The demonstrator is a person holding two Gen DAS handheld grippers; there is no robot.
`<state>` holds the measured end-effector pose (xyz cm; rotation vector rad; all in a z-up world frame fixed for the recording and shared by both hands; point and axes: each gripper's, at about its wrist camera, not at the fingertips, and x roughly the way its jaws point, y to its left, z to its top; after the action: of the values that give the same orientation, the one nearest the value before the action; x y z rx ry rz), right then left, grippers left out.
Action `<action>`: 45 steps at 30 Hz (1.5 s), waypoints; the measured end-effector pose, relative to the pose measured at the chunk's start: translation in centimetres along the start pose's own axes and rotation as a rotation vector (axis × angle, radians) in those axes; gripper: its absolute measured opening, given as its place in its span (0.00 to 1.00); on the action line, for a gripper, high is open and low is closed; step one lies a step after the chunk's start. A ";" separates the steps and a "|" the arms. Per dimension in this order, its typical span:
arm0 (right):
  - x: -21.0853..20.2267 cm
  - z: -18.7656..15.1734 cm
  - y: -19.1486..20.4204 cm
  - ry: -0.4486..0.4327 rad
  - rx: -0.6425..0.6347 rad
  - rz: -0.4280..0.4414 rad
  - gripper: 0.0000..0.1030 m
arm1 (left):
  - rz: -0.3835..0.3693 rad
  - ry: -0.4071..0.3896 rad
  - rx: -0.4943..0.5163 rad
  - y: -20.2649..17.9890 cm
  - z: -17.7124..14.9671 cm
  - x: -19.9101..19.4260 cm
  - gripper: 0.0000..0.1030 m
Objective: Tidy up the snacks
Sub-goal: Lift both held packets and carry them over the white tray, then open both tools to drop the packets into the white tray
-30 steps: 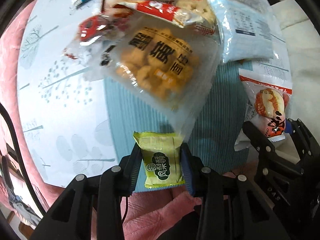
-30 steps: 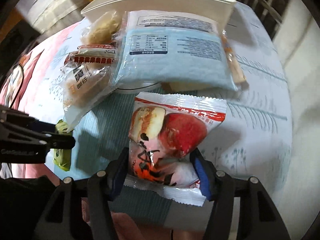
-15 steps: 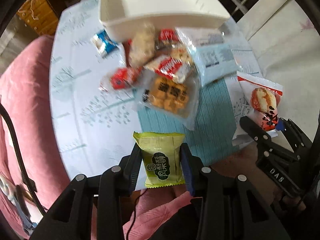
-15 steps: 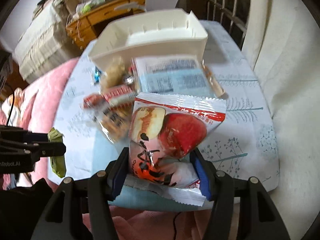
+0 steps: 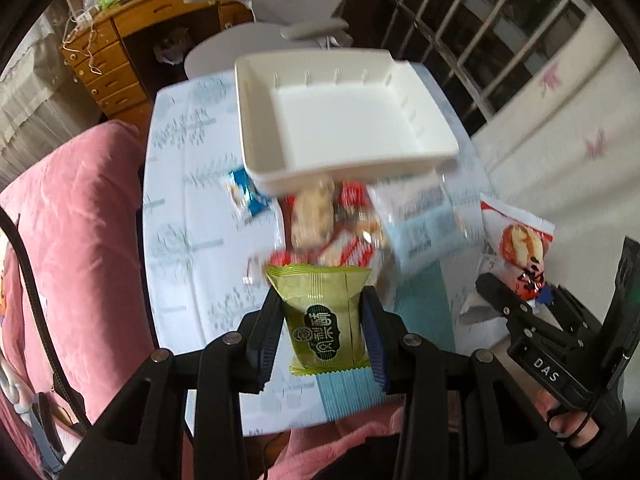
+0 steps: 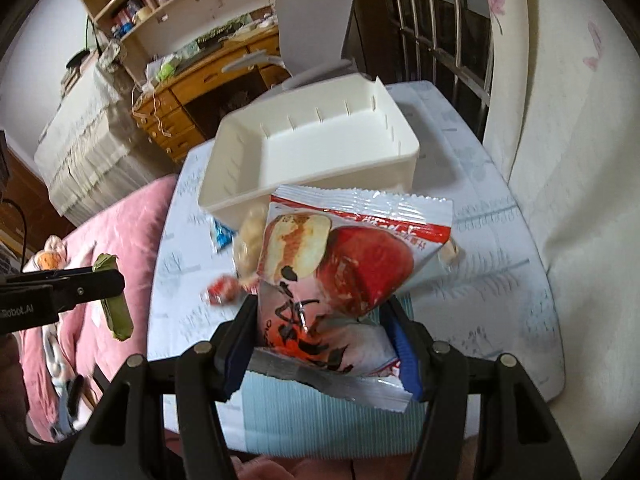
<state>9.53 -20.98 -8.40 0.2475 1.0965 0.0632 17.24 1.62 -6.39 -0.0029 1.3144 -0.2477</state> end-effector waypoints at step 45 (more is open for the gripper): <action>14.2 14.0 -6.3 -0.006 0.098 0.258 0.74 | -0.035 -0.052 -0.234 0.3 13.3 11.0 0.75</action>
<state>27.97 -27.03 -16.17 0.4763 1.0584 0.2393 32.52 -1.94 -13.56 -0.2290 1.2858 -0.1220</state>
